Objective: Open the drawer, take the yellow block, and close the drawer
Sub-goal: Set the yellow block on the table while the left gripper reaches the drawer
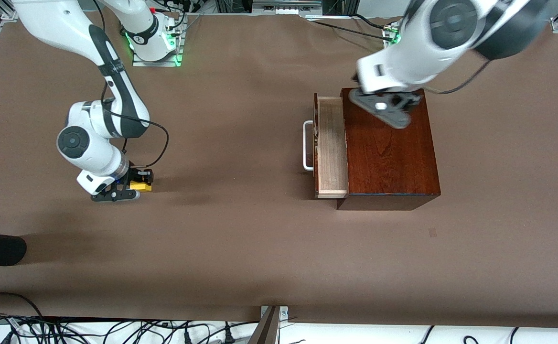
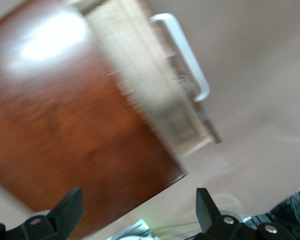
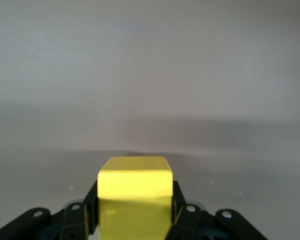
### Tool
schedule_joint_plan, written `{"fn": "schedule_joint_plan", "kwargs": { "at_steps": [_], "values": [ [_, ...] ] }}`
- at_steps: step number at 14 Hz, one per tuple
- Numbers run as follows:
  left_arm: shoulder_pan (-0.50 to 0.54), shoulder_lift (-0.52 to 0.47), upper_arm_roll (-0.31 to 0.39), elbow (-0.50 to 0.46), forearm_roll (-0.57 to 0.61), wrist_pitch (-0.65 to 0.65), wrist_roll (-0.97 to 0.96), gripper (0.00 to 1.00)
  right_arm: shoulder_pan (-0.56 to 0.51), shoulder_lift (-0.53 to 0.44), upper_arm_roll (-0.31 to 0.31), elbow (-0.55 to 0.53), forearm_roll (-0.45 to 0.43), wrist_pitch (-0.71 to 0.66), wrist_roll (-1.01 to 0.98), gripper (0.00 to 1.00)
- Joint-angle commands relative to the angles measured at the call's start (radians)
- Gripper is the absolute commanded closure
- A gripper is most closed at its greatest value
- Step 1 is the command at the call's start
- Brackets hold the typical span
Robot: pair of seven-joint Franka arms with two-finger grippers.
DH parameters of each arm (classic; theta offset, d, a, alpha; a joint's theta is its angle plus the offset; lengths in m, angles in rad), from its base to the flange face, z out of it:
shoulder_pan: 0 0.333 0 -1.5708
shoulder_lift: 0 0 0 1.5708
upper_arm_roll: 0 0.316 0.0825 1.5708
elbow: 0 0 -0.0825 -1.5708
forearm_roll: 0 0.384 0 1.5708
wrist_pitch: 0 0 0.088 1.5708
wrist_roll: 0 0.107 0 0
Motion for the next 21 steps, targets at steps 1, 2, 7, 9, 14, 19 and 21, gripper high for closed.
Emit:
{"fn": "schedule_joint_plan", "kwargs": {
  "at_steps": [1, 2, 7, 9, 14, 19, 21],
  "values": [
    [-0.073, 0.266, -0.017, 0.262, -0.019, -0.025, 0.038, 0.00, -0.005, 0.008, 0.007, -0.060, 0.017, 0.076, 0.067, 1.00],
    [-0.099, 0.314, -0.017, 0.307, -0.019, 0.004, 0.038, 0.00, -0.005, 0.011, 0.007, -0.060, 0.017, 0.086, 0.065, 1.00],
    [-0.196, 0.423, -0.014, 0.304, 0.026, 0.277, 0.267, 0.00, -0.004, -0.009, 0.009, -0.069, 0.009, 0.073, 0.048, 0.79],
    [-0.233, 0.455, -0.014, 0.298, 0.104, 0.314, 0.454, 0.00, -0.005, -0.044, 0.010, -0.064, 0.008, 0.063, 0.036, 0.00],
    [-0.271, 0.472, -0.011, 0.188, 0.186, 0.337, 0.644, 0.00, -0.005, -0.182, 0.018, 0.119, 0.003, -0.256, -0.044, 0.00],
    [-0.322, 0.465, -0.016, 0.062, 0.364, 0.389, 0.645, 0.00, -0.009, -0.280, 0.042, 0.356, 0.005, -0.583, -0.093, 0.00],
    [-0.311, 0.461, -0.016, 0.041, 0.376, 0.409, 0.658, 0.00, -0.009, -0.323, 0.042, 0.367, 0.006, -0.634, -0.128, 0.00]
  ]
}}
